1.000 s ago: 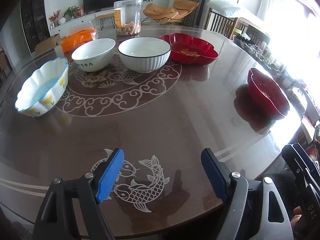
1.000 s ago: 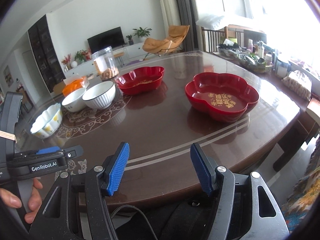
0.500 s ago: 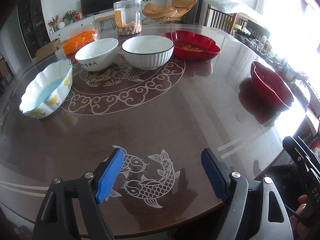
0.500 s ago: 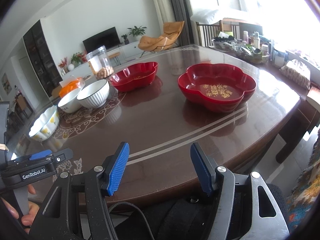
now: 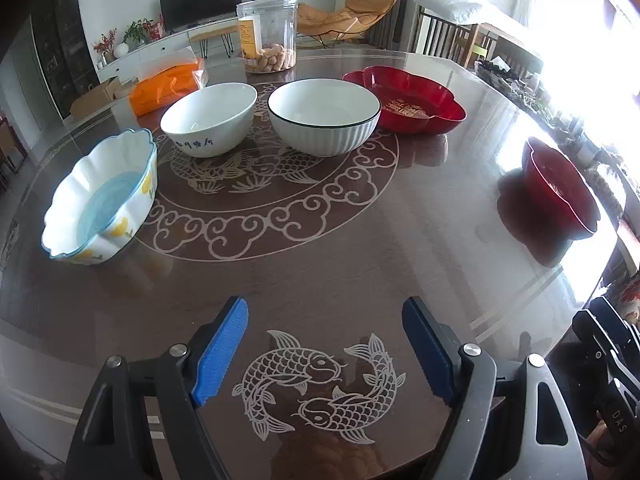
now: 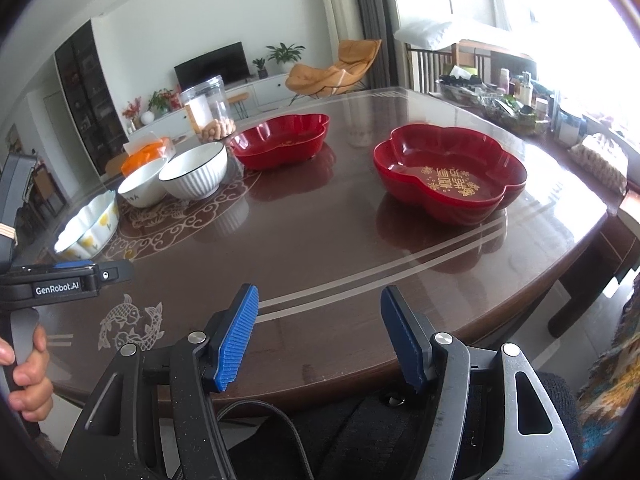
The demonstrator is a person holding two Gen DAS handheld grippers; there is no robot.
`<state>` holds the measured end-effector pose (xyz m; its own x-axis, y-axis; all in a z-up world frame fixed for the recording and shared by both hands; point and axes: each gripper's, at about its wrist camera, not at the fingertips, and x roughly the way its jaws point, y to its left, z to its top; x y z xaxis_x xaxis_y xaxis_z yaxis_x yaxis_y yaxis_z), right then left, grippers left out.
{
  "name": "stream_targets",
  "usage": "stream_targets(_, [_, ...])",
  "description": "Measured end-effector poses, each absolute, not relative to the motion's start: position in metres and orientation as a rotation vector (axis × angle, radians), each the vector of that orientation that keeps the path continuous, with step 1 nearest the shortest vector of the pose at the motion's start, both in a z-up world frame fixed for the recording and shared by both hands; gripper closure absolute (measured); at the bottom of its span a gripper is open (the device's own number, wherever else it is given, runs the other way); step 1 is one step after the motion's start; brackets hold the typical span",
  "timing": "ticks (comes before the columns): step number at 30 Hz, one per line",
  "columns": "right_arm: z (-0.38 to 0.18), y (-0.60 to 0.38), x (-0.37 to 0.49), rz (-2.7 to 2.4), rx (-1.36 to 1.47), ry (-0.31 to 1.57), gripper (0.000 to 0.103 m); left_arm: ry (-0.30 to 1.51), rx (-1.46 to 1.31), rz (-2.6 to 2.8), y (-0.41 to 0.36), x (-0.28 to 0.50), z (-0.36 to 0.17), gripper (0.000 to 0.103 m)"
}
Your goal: Organize plates and bowls
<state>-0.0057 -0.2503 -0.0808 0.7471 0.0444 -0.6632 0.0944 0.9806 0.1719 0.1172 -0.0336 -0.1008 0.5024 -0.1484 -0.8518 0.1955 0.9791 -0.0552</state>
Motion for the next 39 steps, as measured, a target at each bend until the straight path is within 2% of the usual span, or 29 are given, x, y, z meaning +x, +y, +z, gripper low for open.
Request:
stream_targets(8, [-0.078, -0.254, 0.006, -0.006, 0.23, 0.773, 0.036, 0.975, 0.087, -0.306, -0.033, 0.169, -0.065, 0.024])
stream_targets(12, [-0.057, -0.259, 0.044, 0.017, 0.214, 0.789, 0.036, 0.932, 0.095, -0.353, -0.04, 0.228, -0.03, 0.024])
stream_targets(16, [-0.03, -0.269, 0.104, 0.03, 0.192, 0.789, 0.036, 0.943, 0.134, -0.335, -0.055, 0.304, -0.019, 0.024])
stream_targets(20, [-0.021, -0.282, 0.171, 0.061, 0.24, 0.815, 0.036, 1.078, 0.1, -0.323, -0.07, 0.379, -0.039, 0.024])
stream_targets(24, [-0.038, -0.308, 0.227, 0.019, 0.348, 0.903, 0.036, 1.113, 0.18, -0.264, -0.086, 0.424, -0.062, 0.027])
stream_targets(27, [-0.054, -0.326, 0.253, 0.006, 0.444, 0.962, 0.036, 1.141, 0.212, -0.263, -0.095, 0.443, -0.076, 0.03])
stream_targets(31, [-0.069, -0.326, 0.279, 0.013, 0.406, 1.013, 0.036, 1.162, 0.294, -0.28, -0.11, 0.456, -0.091, 0.032])
stream_targets(39, [-0.09, -0.317, 0.307, 0.019, 0.354, 1.031, 0.036, 1.229, 0.399, -0.285, -0.137, 0.468, -0.125, 0.046])
